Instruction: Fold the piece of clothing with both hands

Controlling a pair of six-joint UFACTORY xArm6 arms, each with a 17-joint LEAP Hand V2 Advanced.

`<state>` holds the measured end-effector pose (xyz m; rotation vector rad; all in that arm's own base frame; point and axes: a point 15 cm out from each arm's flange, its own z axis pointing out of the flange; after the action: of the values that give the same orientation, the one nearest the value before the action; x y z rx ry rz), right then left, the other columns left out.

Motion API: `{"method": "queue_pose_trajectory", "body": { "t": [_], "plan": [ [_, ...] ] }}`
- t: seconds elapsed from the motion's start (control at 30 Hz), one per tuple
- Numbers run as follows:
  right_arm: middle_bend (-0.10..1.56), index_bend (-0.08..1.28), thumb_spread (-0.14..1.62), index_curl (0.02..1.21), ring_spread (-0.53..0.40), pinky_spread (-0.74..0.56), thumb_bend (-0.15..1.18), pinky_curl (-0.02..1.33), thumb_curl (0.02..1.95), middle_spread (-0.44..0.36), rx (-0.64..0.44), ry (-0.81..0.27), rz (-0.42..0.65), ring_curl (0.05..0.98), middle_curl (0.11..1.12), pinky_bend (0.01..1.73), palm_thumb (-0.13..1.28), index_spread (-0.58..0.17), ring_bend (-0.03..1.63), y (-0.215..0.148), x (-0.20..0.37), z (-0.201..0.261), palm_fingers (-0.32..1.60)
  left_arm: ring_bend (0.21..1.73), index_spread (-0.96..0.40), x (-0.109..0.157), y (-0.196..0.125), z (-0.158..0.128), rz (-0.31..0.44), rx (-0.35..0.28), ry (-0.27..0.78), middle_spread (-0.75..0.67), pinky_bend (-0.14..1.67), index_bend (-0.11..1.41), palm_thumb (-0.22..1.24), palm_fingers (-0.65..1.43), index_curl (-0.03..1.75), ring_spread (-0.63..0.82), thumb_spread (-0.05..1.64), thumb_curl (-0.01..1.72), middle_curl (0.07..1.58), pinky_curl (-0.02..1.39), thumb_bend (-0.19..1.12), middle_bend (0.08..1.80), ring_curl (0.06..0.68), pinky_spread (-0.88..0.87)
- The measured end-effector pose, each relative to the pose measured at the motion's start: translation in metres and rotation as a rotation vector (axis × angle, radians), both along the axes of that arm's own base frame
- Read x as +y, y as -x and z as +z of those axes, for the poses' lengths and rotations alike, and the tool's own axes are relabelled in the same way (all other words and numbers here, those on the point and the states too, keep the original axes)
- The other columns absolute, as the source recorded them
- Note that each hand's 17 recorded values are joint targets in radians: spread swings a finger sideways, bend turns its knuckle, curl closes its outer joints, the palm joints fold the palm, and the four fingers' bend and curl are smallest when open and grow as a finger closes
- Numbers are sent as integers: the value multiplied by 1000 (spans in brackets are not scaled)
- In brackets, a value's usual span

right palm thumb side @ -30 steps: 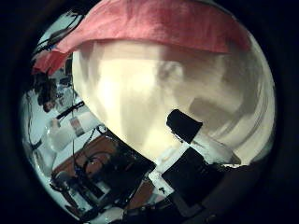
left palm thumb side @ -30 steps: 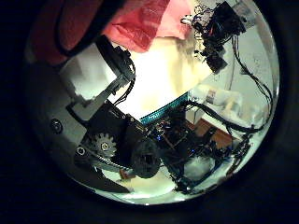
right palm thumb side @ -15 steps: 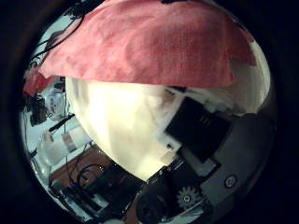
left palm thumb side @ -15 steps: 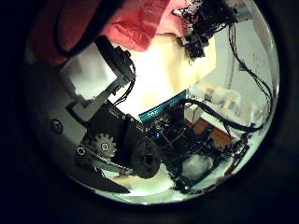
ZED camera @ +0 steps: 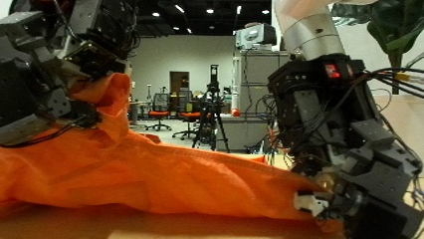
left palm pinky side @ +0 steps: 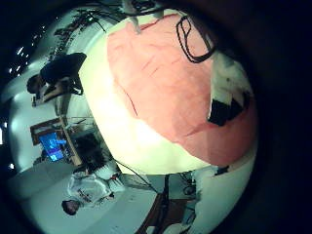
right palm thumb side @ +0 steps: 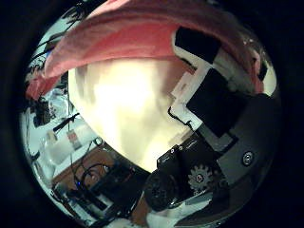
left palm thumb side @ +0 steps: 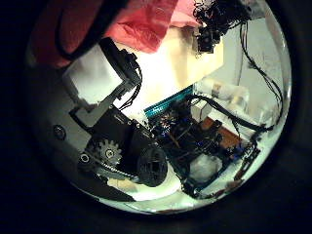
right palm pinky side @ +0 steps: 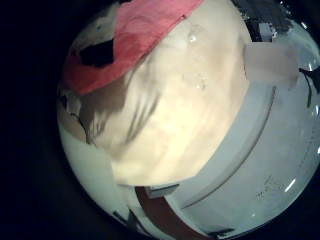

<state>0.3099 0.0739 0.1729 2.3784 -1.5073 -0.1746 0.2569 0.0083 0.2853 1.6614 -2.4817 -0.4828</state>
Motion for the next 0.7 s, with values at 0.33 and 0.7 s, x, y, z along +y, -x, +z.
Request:
{"method": "queue_pose_trajectory", "body": {
  "t": [0.33,0.7],
  "plan": [
    [1253,1062,1232,859,-245,-304,64,872,565,-148,11,13,-3,757,839,1180,1145,-279,1306,36,-9,64,1061,1346,-551,3,34,21,-34,118,10,-643,1163,171,848,982,1594,-455,999,749,1219,613,-15,777,528,-651],
    [1263,1061,1246,881,-241,-295,32,949,613,-146,-87,-16,-32,779,839,1140,1151,-270,1305,-17,2,127,1051,1336,-508,6,-10,44,2,90,4,-645,1163,167,842,990,1611,-454,988,748,1223,610,-15,776,526,-656]
  ]
}}
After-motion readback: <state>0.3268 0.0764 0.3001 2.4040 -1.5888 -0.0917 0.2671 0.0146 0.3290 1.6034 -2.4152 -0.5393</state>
